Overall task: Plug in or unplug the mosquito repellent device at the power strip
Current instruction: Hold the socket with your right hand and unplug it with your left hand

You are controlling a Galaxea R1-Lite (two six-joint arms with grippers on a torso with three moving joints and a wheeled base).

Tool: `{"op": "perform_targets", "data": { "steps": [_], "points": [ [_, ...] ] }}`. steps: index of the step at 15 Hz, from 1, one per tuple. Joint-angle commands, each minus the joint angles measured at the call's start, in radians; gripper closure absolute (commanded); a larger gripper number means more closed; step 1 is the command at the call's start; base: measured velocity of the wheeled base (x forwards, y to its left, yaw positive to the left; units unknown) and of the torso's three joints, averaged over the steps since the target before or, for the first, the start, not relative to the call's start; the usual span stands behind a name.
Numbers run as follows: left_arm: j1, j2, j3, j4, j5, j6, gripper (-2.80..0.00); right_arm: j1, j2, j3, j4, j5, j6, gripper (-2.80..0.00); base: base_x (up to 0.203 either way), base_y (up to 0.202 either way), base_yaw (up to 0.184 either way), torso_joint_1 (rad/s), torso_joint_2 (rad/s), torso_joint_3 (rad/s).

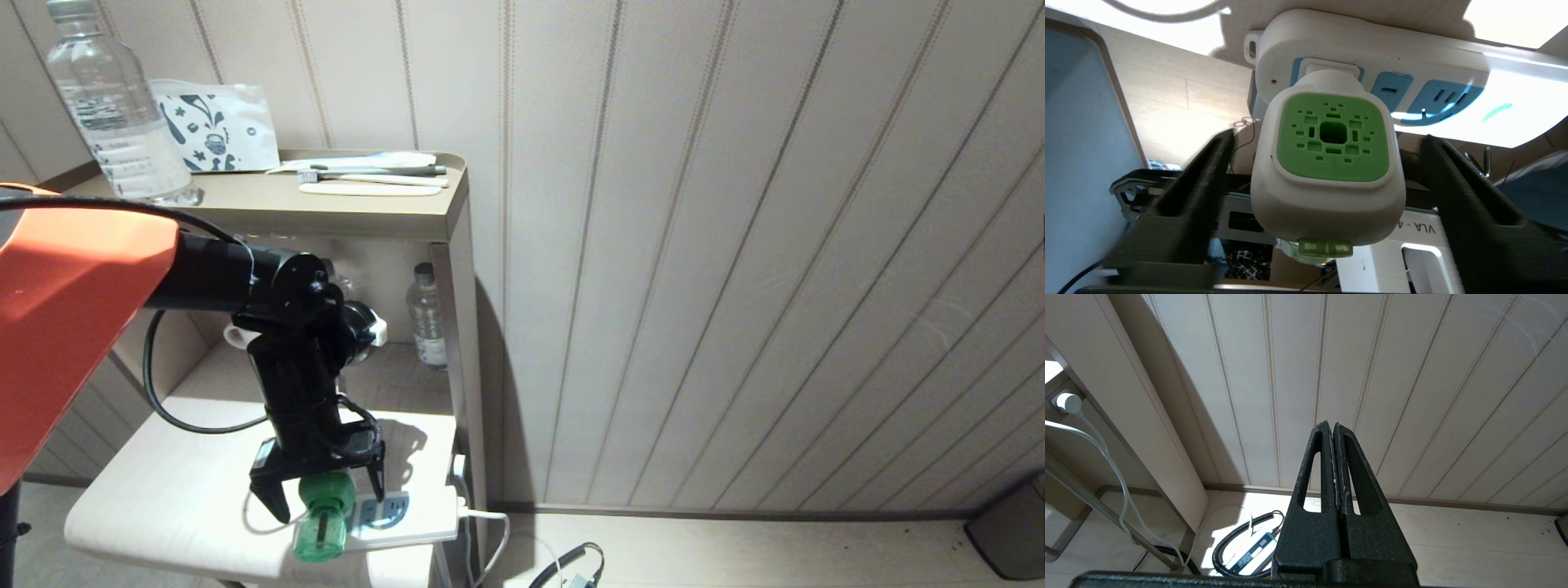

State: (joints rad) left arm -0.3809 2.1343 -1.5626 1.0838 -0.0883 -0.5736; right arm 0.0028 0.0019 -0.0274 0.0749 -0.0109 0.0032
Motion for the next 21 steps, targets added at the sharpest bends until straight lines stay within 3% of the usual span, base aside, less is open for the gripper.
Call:
{"op": "perform_targets", "data": {
  "steps": [1,18,21],
  "points": [
    [-0.004,-0.007,0.001,0.007,-0.001,-0.003,0.00,0.000,0.000,0.000,0.000,0.000,0.000,0.00,0.000,0.000,0.000,0.000,0.00,0.000],
    [-0.006,-0.045,0.012,-0.001,-0.008,0.004,0.00,0.000,0.000,0.000,0.000,0.000,0.000,0.00,0.000,0.000,0.000,0.000,0.00,0.000],
    [-0.005,-0.035,0.057,-0.049,-0.012,0.003,0.00,0.000,0.000,0.000,0.000,0.000,0.000,0.00,0.000,0.000,0.000,0.000,0.00,0.000]
  ]
}}
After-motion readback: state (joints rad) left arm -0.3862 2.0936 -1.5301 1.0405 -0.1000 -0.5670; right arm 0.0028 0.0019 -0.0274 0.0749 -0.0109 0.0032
